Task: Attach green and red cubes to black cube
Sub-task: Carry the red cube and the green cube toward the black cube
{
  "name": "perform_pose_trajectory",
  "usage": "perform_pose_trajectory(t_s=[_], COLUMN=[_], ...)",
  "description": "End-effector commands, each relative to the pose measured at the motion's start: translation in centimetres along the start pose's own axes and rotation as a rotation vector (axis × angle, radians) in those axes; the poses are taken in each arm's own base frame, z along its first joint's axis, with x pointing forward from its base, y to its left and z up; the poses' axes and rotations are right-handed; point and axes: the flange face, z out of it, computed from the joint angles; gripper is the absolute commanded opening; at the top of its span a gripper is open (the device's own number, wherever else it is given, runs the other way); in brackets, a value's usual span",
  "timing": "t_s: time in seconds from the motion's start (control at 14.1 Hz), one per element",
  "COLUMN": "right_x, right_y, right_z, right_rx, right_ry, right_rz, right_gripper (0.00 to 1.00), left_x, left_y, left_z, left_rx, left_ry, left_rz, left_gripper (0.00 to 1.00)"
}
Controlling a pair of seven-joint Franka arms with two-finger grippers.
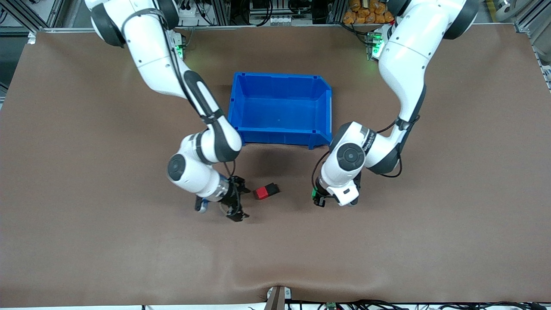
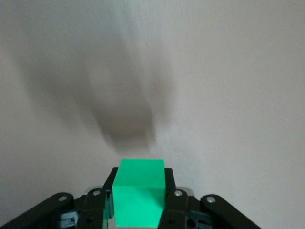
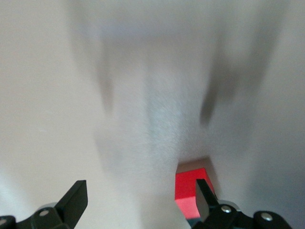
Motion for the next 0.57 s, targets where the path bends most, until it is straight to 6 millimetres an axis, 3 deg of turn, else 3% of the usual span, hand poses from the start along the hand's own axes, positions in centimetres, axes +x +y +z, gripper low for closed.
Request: perform_pose_trajectory(t_s=[0.0,0.14,0.28,0.5], right_x=[3.8,7.0,11.3,15.5], right_y=[-1.7,-1.8,-3.0,-3.3], right_z=[-6.6,-9.9,-15.8,-21.9], right_rx=[-0.144,-0.291,-0.33,-0.34], right_ry=[0.052,0.018,0.006,0.003], right_rz=[-0.152,-0.233,-0.287,-0.452], right_gripper=[1.0,1.0,1.0,1.0], left_x=[-3.3,-4.5,-5.8,-7.7], left_y=[0.5,-0.1,-0.5,-1.1], left_z=[0.6,0.9,2.1,3.9], left_rx=[-0.02,-0.014,-0.01,-0.019], left_ry=[-0.007,-0.01,-0.02,-0.034], left_rz=[-0.044,-0.061,-0.074,-0.097], left_gripper=[0.0,0.0,0.0,0.0])
